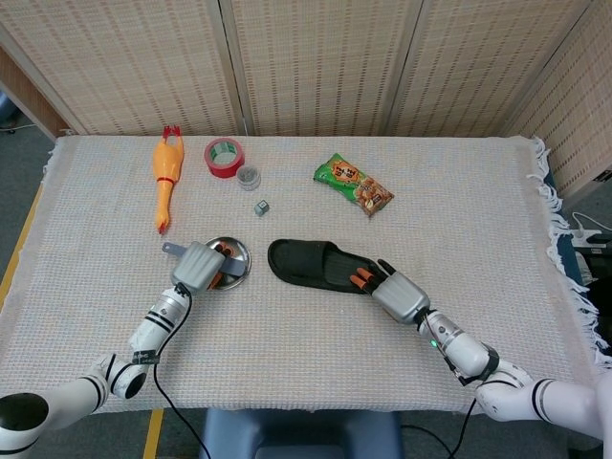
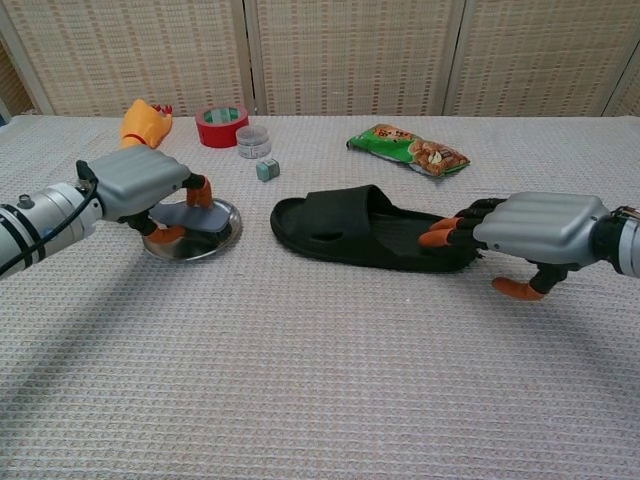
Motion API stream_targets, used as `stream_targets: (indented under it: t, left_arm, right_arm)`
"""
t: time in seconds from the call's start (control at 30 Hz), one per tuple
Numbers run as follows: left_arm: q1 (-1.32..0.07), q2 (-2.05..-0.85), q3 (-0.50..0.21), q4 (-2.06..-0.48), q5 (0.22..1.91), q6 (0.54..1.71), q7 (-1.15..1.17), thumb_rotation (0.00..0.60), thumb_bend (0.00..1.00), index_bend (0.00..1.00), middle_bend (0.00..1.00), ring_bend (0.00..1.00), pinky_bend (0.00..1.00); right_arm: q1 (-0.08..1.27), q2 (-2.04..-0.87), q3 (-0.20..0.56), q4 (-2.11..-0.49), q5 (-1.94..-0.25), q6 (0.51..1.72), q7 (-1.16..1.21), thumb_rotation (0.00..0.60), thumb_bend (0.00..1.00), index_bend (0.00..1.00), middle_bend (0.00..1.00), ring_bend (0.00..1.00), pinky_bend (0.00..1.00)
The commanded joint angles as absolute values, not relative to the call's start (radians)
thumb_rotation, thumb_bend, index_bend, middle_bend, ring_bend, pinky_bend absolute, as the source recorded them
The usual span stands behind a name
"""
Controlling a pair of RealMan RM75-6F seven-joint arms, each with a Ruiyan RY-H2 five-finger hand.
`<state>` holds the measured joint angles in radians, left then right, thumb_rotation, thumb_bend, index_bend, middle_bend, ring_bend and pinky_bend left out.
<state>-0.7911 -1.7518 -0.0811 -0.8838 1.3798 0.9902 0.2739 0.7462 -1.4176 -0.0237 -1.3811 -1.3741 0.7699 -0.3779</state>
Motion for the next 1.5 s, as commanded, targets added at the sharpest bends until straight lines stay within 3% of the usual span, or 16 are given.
stream_targets:
  t: [0.03,0.13,0.23,0.47,0.8,0.9,0.97,1.07,1.17,1.3,1.5]
  left_arm:
    - [-0.788,-1.757,-0.08,-0.878,1.37,0.967,0.301,0.6,0.39,0.33,0.48,0.77,1.0]
    - [-0.783,-1.751,-0.081,-0.89,1.372,0.973,0.305,0.6,0.39,0.09,0.37,0.77,1.0]
    - [-0.782,-1.749,-0.082,-0.893,1.373,0.975,0.304,0.6,0.39,0.01,0.29,0.76,1.0]
    - [-0.769,-1.701,-0.1,-0.999,1.361,0.99,0.316,0.6,0.39,0.0,0.15,0.73,1.0]
    - [-0.698,-1.531,-0.096,-1.314,1.371,1.095,0.387,0.6,0.38,0.0,0.11,0.71,1.0]
    - [-0.627,-1.446,-0.062,-1.439,1.399,1.181,0.36,0.6,0.38,0.0,0.11,0.63,0.99]
    - [-0.548,-1.363,-0.01,-1.534,1.441,1.271,0.315,0.6,0.38,0.0,0.12,0.49,0.9]
    - [-0.409,-1.261,0.08,-1.598,1.524,1.44,0.183,0.6,0.39,0.0,0.11,0.21,0.54]
    - [-0.275,-1.196,0.135,-1.568,1.56,1.605,0.079,0.6,0.4,0.0,0.1,0.09,0.35]
    - [-0.138,-1.214,0.149,-1.487,1.551,1.752,-0.084,0.6,0.41,0.0,0.09,0.05,0.24]
    - [-0.101,-1.219,0.127,-1.443,1.535,1.74,-0.073,0.6,0.42,0.0,0.01,0.0,0.2]
  right_arm:
    - [0.74,-1.388,-0.02,-1.415,-1.39,0.787,-0.344,0.6,0.28,0.0,0.0,0.0,0.0]
    - [0.729,-1.364,-0.016,-1.434,-1.406,0.828,-0.352,0.6,0.2,0.0,0.0,0.0,0.0]
    - [0.725,-1.36,-0.015,-1.439,-1.409,0.838,-0.357,0.6,0.16,0.0,0.0,0.0,0.0]
    - [0.661,-1.25,-0.018,-1.577,-1.472,0.986,-0.344,0.6,0.12,0.0,0.0,0.0,0.0]
    - [0.551,-1.106,-0.059,-1.694,-1.594,1.169,-0.264,0.6,0.12,0.0,0.0,0.0,0.0]
    - [0.493,-1.069,-0.086,-1.72,-1.633,1.247,-0.254,0.6,0.12,0.0,0.0,0.0,0.0]
    - [0.435,-1.052,-0.113,-1.723,-1.664,1.321,-0.251,0.6,0.12,0.0,0.0,0.0,0.0]
    - [0.335,-1.042,-0.166,-1.715,-1.686,1.41,-0.258,0.6,0.12,0.0,0.0,0.0,0.0]
    - [0.246,-1.041,-0.207,-1.689,-1.691,1.476,-0.255,0.6,0.12,0.0,0.0,0.0,0.0]
    - [0.152,-1.089,-0.206,-1.61,-1.66,1.564,-0.156,0.6,0.12,0.0,0.0,0.0,0.0]
    - [0.11,-1.128,-0.159,-1.505,-1.686,1.656,-0.035,0.6,0.12,0.0,0.0,0.0,0.0]
